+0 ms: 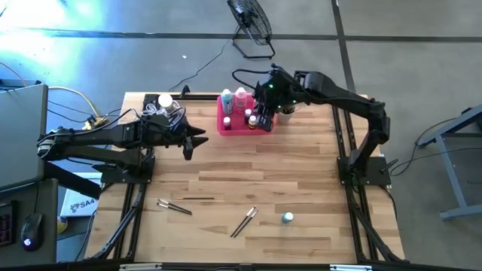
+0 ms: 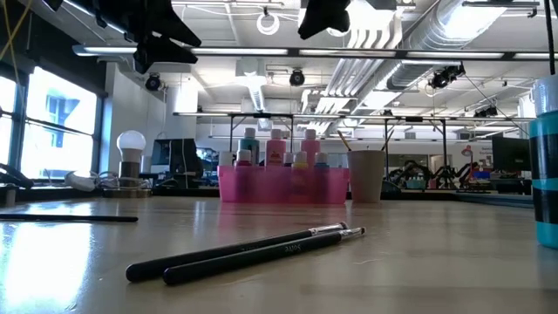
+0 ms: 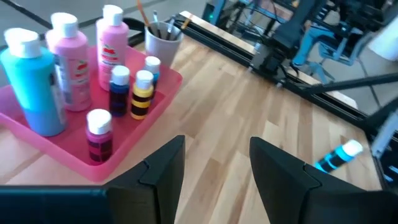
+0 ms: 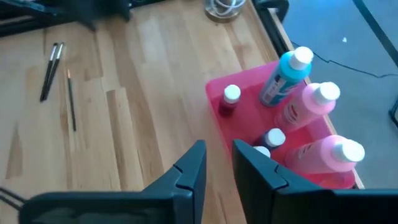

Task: Pick & Place Paint Supplies
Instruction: Put the orange paintbrush into the white cup

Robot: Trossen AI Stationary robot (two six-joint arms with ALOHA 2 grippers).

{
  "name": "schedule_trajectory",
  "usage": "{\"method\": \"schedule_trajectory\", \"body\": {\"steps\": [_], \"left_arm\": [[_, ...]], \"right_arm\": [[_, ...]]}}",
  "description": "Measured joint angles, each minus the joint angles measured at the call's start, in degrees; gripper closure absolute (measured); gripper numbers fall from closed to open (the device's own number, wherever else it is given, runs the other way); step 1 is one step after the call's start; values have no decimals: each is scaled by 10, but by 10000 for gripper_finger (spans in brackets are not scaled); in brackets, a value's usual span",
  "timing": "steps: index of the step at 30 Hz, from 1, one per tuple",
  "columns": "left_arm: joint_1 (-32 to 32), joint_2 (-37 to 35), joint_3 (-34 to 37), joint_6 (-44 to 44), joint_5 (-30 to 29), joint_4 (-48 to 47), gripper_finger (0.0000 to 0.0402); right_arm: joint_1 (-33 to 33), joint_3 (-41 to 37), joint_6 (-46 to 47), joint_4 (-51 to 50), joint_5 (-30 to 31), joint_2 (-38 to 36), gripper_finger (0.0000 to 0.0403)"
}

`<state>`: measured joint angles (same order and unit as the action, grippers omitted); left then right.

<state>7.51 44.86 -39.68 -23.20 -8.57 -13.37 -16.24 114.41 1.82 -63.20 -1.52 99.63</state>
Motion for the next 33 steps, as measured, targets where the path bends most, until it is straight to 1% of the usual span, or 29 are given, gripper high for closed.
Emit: {"method": "schedule_trajectory", "body": {"steps": [4, 7, 10, 13, 16, 19, 23, 26, 29, 31, 33], "left_arm": [[0, -4, 0, 4, -27, 3, 224], [0, -21, 0, 18, -39, -7, 224], [0, -54, 0, 28, -51, -27, 224], [0, -95, 0, 35, -64, -77, 224], [0, -138, 0, 30, -78, -132, 224], [0, -183, 1, 19, -86, -169, 224], [0, -230, 1, 20, -90, -172, 224], [0, -246, 0, 34, -91, -173, 224], [0, -250, 0, 37, -91, -186, 224], [0, -250, 0, 36, -91, -201, 224], [0, -250, 1, 34, -87, -218, 224]], "right_arm": [[10, 0, -24, 0, 7, -1, 354], [13, 0, -34, 0, 11, -4, 377], [7, -1, -35, -5, -11, -12, 396], [3, -1, -40, -5, -51, -23, 398], [-3, -1, -46, -4, -72, -34, 400], [-4, -1, -46, -4, -74, -47, 400], [-4, -1, -46, -4, -74, -62, 401], [-4, -1, -41, -4, -69, -71, 401], [-4, -5, -33, -1, -47, -79, 401], [-4, -28, -31, 15, -44, -95, 401], [-4, -69, -17, 50, -44, -119, 401]]}}
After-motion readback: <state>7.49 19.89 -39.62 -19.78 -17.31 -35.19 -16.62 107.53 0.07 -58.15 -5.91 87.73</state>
